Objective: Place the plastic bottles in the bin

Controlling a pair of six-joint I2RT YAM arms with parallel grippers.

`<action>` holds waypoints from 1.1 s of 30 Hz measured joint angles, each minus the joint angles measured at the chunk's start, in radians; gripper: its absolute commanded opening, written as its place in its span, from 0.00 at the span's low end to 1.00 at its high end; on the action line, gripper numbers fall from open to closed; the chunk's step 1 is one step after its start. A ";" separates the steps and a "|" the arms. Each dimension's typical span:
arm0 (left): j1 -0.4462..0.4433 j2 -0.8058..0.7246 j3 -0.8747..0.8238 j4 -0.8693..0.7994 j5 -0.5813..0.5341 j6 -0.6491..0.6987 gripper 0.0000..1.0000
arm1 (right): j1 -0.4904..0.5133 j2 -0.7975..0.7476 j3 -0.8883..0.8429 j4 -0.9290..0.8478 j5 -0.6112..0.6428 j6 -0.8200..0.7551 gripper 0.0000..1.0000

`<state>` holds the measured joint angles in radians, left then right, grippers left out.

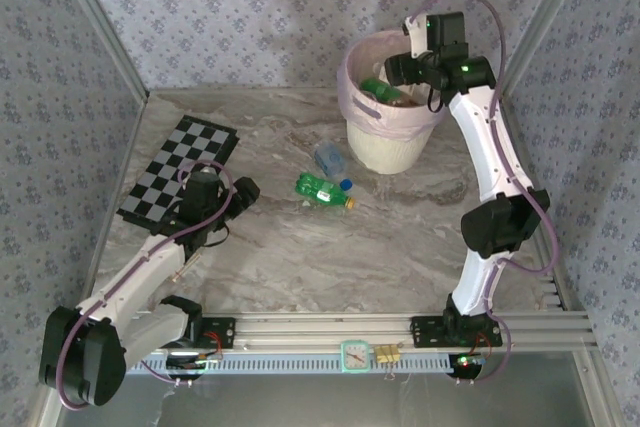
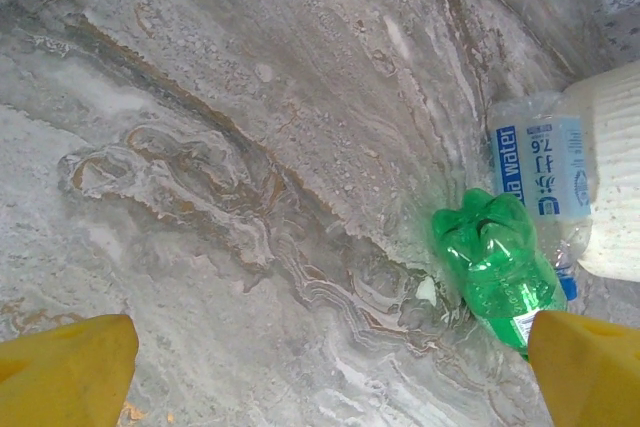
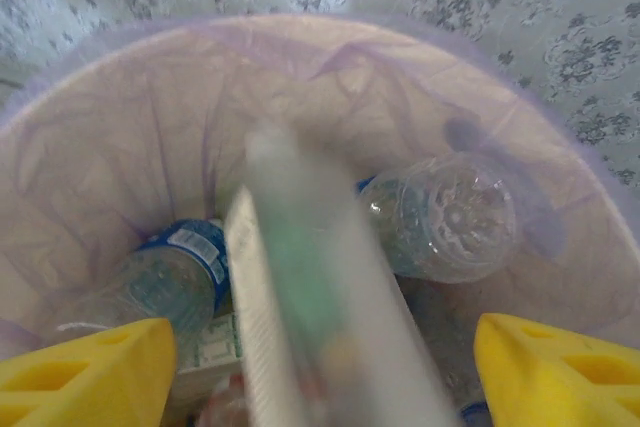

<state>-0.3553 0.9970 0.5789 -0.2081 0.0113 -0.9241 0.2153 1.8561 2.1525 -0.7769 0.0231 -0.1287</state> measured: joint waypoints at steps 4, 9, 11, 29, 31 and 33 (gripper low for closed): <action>0.000 0.000 0.001 -0.002 0.000 0.000 1.00 | 0.002 -0.014 0.019 0.001 -0.001 0.006 1.00; 0.000 0.000 0.001 -0.002 0.000 0.000 1.00 | 0.020 -0.098 -0.032 0.030 -0.007 0.010 1.00; 0.000 0.000 0.001 -0.002 0.000 0.000 1.00 | 0.037 -0.162 -0.096 0.057 -0.013 0.013 1.00; 0.045 -0.067 0.001 -0.028 -0.076 0.018 1.00 | 0.361 -0.438 -0.789 0.359 -0.125 0.047 1.00; 0.057 -0.067 0.001 -0.029 -0.077 0.021 1.00 | 0.380 -0.415 -0.819 0.360 -0.134 0.066 1.00; 0.070 -0.067 0.001 -0.029 -0.078 0.023 1.00 | 0.397 -0.385 -0.826 0.363 -0.140 0.078 1.00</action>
<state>-0.2852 0.9298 0.5797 -0.2371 -0.0666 -0.9009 0.6125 1.4708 1.3270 -0.4141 -0.1169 -0.0505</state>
